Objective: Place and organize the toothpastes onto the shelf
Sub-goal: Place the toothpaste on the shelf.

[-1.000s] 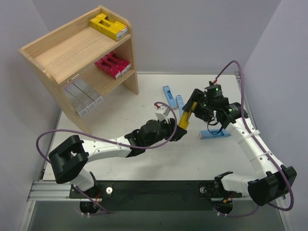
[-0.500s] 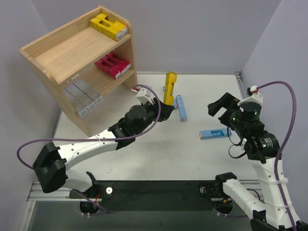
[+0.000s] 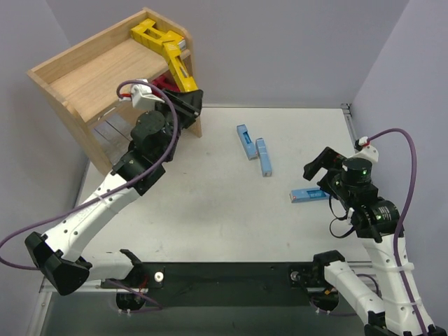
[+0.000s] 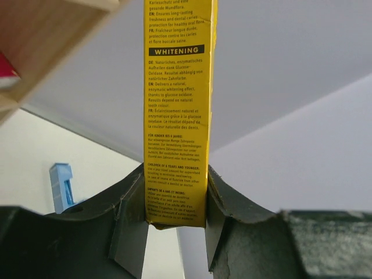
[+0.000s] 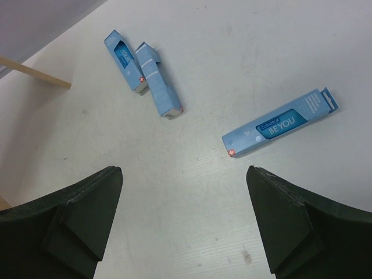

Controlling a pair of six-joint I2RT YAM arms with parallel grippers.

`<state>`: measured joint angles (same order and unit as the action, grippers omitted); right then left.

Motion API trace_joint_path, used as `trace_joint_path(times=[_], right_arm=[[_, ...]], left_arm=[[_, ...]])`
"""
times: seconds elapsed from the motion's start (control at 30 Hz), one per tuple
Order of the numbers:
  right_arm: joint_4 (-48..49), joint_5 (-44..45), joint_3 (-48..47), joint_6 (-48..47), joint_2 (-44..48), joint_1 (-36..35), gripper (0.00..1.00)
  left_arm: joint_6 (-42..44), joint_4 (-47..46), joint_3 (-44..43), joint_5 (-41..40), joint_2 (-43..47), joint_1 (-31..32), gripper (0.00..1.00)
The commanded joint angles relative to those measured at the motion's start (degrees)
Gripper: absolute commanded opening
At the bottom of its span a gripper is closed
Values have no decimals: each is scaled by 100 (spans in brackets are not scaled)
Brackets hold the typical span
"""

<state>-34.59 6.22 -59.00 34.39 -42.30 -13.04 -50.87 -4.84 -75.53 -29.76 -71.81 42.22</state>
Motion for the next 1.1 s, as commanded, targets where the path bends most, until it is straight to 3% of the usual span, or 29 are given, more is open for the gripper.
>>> trace_joint_path(times=[0.0, 0.5, 0.9, 1.07], right_arm=[[40, 160, 29, -82, 108, 47, 93], [57, 310, 152, -231, 223, 38, 93], [66, 371, 196, -249, 240, 38, 93], [66, 354, 196, -266, 231, 47, 93]], left_arm=[[-730, 1045, -970, -276, -87, -441, 35], [-2804, 2224, -2290, 804, -939, -1910, 41], [-2981, 2831, -3389, 1068, -1660, -2376, 52], [-3043, 3050, -3548, 1191, -1828, -2455, 62]])
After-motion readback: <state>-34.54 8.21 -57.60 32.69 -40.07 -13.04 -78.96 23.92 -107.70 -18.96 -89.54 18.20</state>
